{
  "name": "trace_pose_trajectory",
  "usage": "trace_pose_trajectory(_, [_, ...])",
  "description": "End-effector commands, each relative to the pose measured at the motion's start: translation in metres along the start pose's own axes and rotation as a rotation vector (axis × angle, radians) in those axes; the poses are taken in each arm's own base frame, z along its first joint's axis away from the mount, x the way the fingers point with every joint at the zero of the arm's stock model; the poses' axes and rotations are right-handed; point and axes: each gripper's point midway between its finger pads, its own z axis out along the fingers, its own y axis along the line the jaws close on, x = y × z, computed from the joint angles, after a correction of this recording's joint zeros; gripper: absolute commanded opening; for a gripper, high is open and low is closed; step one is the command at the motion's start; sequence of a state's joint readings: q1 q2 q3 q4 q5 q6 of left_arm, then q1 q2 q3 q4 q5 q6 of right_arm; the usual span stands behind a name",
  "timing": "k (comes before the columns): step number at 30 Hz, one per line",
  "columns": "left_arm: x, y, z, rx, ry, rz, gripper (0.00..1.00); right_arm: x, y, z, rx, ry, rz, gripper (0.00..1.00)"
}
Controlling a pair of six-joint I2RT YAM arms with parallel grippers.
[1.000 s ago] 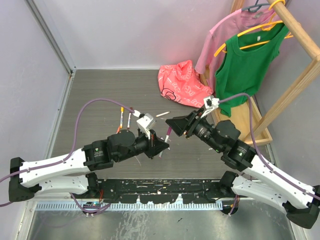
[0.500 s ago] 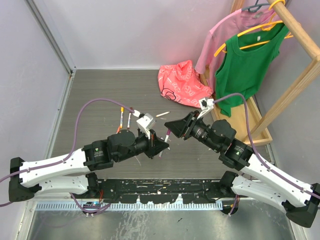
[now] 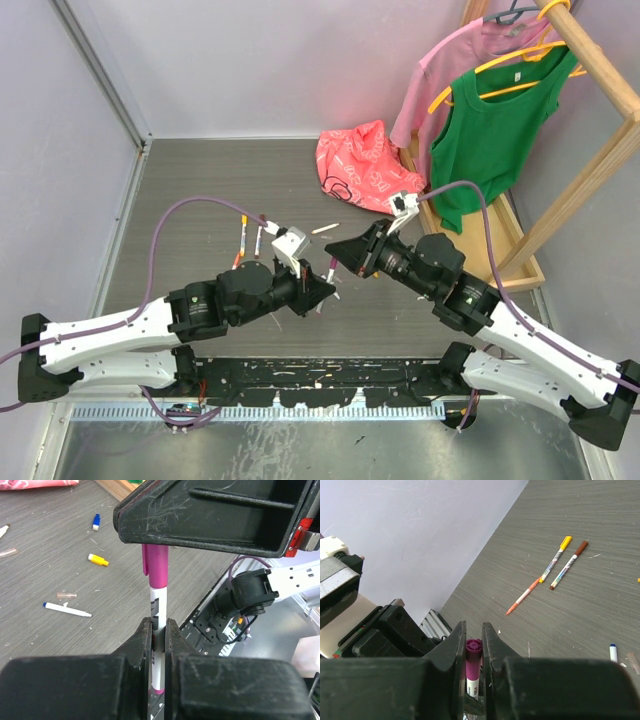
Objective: Insert the pens into the pen caps
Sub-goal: Press the pen cap onto the pen.
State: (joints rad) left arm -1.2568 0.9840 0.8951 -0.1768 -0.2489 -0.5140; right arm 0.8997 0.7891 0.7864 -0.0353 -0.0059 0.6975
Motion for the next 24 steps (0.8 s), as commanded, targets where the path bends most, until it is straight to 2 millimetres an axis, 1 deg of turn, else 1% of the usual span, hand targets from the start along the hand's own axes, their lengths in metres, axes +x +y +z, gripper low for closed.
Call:
trace_pose_trajectory(1, [-0.057, -0.004, -0.006, -0.023, -0.204, -0.051, 0.00, 0.028, 0.016, -0.002, -0.059, 0.135, -0.010, 0.00])
trace_pose_trajectory(4, [-0.070, -0.003, -0.008, -0.038, -0.233, -0.048, 0.00, 0.043, 0.012, -0.003, -0.022, 0.176, -0.019, 0.00])
trace_pose_trajectory(6, [-0.082, -0.002, -0.011, -0.049, -0.258, -0.050, 0.00, 0.058, 0.012, -0.004, -0.007, 0.207, -0.027, 0.00])
trace_pose_trajectory(10, [-0.110, -0.004, -0.021, -0.059, -0.329, -0.051, 0.00, 0.100, 0.018, -0.006, 0.010, 0.281, -0.033, 0.00])
trace_pose_trajectory(12, [-0.122, -0.006, -0.025, -0.057, -0.353, -0.043, 0.00, 0.120, 0.017, -0.007, 0.019, 0.312, -0.029, 0.00])
trace_pose_trajectory(15, [-0.137, -0.009, -0.033, -0.059, -0.391, -0.039, 0.00, 0.144, 0.016, -0.009, 0.020, 0.352, -0.008, 0.00])
trace_pose_trajectory(20, [-0.158, -0.007, -0.049, -0.075, -0.458, -0.037, 0.00, 0.181, 0.014, -0.014, 0.028, 0.420, 0.000, 0.00])
trace_pose_trajectory(24, [-0.169, -0.009, -0.058, -0.072, -0.493, -0.038, 0.00, 0.203, 0.013, -0.015, 0.028, 0.460, 0.008, 0.00])
